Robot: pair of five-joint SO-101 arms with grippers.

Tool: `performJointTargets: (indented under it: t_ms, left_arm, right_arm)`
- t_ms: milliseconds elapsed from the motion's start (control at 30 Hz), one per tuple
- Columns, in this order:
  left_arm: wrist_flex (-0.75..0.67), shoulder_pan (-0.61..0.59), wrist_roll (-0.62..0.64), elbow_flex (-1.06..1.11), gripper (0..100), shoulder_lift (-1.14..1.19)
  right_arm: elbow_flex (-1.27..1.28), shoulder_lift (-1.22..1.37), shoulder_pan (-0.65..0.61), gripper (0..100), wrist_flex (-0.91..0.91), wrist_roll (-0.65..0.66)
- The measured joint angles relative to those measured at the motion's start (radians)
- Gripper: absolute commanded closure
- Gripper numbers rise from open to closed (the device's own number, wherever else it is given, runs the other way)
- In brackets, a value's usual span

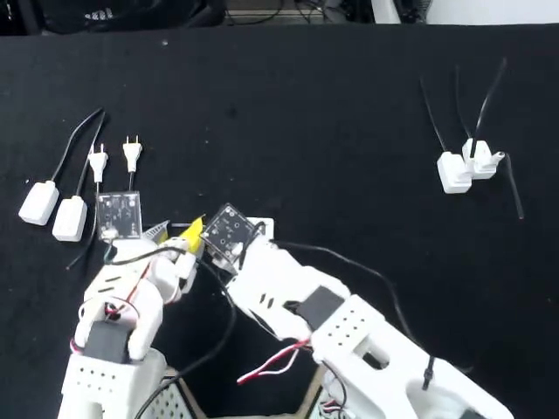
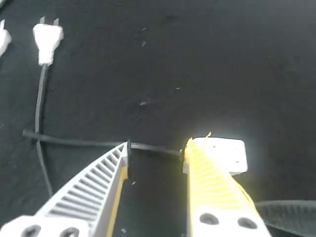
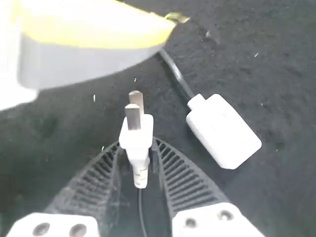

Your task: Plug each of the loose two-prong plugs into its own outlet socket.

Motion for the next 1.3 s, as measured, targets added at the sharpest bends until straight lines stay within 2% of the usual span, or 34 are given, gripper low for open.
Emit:
performJointTargets:
  t_ms: [100,267,667,1067,1300]
  left_arm:
    - [0.034,0.020,-0.023,0.014,81,-0.121]
    - [0.032,0.025,-0.086,0.025,81,-0.126]
    - [0.021,0.018,-0.091,0.041,81,-0.126]
    - [0.012,0.017,-0.091,0.041,81,-0.127]
    - [0.017,0.017,-0.091,0.041,81,-0.127]
  right_arm:
    - [-0.035,0.041,0.000,98.8,0.000,0.002]
    - [-0.110,0.046,-0.026,98.8,0.021,0.000]
    - [-0.275,0.048,-0.051,98.8,0.258,0.003]
    - [-0.399,0.046,-0.054,98.8,0.371,0.066]
    - [-0.400,-0.066,-0.051,98.8,0.411,0.066]
